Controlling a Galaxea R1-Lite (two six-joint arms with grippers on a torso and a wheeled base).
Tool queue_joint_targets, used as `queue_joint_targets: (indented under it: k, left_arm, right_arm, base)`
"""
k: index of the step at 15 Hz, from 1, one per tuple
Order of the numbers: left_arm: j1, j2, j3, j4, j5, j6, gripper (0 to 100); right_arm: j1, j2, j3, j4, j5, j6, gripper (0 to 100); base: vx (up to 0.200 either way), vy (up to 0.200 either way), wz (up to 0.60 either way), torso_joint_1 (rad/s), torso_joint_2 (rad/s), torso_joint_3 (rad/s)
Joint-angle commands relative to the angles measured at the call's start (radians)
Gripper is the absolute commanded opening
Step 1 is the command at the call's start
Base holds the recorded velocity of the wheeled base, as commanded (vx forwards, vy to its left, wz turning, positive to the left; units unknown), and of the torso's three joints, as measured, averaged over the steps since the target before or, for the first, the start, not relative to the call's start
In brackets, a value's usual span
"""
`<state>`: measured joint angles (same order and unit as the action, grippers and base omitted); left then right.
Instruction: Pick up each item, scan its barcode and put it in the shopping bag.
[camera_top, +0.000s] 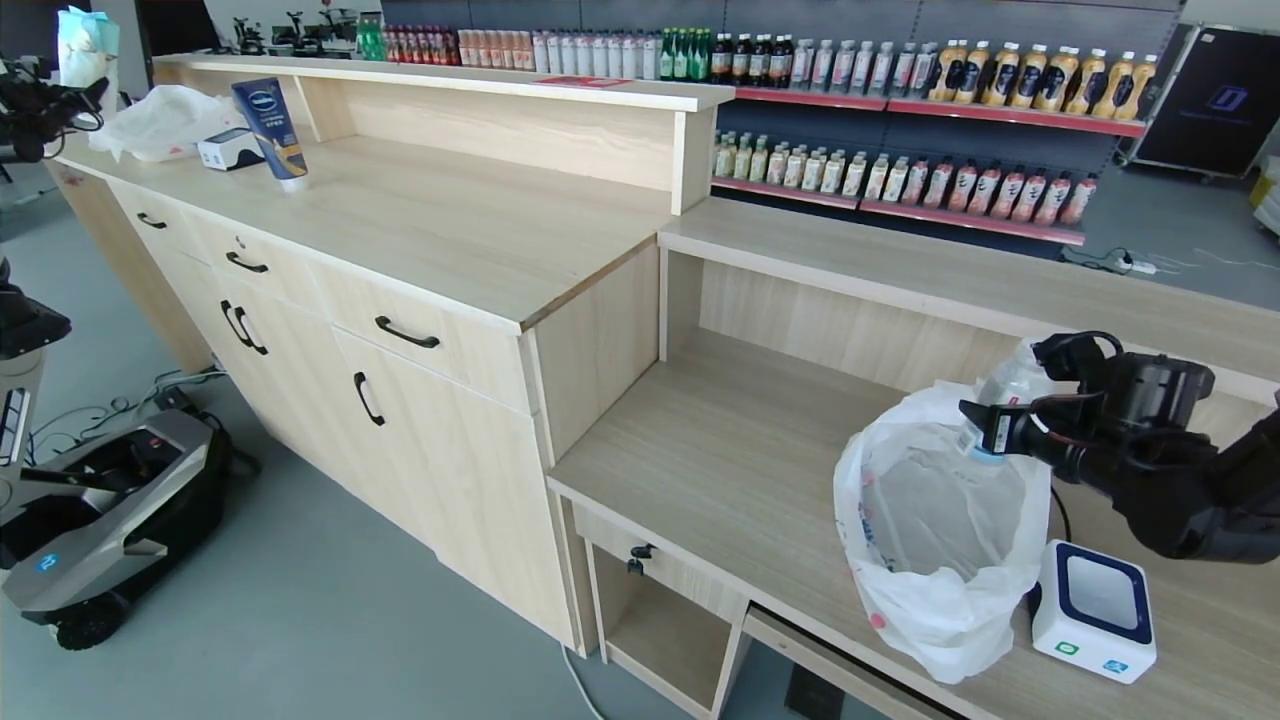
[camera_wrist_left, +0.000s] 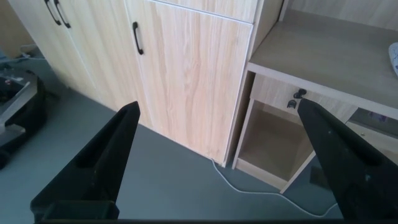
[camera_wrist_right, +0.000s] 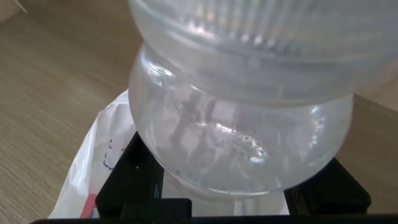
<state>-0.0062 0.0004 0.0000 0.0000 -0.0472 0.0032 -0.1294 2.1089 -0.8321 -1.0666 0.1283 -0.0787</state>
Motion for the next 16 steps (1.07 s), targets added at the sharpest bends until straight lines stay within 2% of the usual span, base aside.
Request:
queue_joint_targets:
  k: [1, 5, 16]
  left_arm:
    - [0.000, 0.001, 0.000, 0.000, 0.000, 0.000, 100]
    - [0.000, 0.001, 0.000, 0.000, 0.000, 0.000, 100]
    - [0.000, 0.001, 0.000, 0.000, 0.000, 0.000, 100]
  right_arm:
    - [0.024, 0.065, -0.002, -0.036, 0.001, 0.002, 0]
    - [0.057, 0.137, -0.022, -0.110, 0.001, 0.002, 0]
    - [0.050, 0.203, -0.028, -0.145, 0.001, -0.041, 0]
  base:
    - [0.000, 0.000, 0.00, 0.000, 0.00, 0.000]
    - [0.000, 0.000, 0.00, 0.000, 0.00, 0.000]
    - [0.000, 0.000, 0.00, 0.000, 0.00, 0.000]
